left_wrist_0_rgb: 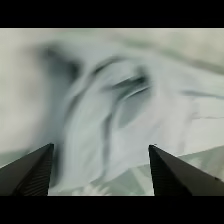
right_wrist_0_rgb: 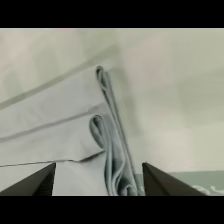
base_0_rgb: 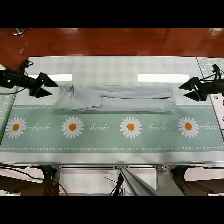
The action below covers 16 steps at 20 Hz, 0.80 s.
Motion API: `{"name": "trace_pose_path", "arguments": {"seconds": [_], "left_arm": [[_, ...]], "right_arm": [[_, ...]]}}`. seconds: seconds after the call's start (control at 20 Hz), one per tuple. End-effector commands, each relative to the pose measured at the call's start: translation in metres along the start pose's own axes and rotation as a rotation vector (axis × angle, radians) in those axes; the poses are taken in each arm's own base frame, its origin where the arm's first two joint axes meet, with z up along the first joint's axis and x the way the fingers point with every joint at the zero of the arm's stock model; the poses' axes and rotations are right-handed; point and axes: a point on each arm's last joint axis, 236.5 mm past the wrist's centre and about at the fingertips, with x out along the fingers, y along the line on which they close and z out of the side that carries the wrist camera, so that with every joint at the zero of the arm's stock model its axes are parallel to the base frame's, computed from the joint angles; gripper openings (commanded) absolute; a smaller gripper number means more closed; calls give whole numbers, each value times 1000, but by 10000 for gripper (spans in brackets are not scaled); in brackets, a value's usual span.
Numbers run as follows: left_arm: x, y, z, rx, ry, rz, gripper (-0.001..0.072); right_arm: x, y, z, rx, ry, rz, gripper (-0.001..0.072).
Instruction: Fold the shirts.
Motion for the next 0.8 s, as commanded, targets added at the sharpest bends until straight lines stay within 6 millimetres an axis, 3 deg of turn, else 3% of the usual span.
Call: {"name": "trace_pose_path", "arguments": {"seconds": [0.0,0.1,0.2,0.3,0.4,0.45,0.5,0.55,0.65,0.7,0.75], "left_arm": [[-23,44,-29,-24,-43,114,704],[-20,13,-37,15,-161,-5,704],[-19,-36,-52,22,-249,-186,704],[-12,-77,-80,99,-254,-308,704],[6,-101,-108,152,-185,-337,704],[16,-112,-121,189,-143,-342,704],[25,-120,-127,215,-125,-338,704],[32,-128,-131,240,-126,-329,704],[45,-141,-139,288,-122,-318,697],[50,-146,-143,313,-122,-313,603],[55,-152,-147,332,-119,-310,262]], "right_arm": [[2,-25,-17,43,71,-22,619],[21,-20,-29,29,134,-14,619],[44,-11,-40,5,189,-7,619],[65,2,-49,-11,227,8,619],[81,20,-52,-31,228,28,585],[85,29,-53,-44,226,36,428],[86,35,-56,-59,236,40,155],[84,39,-58,-73,246,46,25],[67,48,-61,-119,249,55,25],[51,52,-63,-161,246,49,25],[33,54,-64,-208,233,27,25]]}}
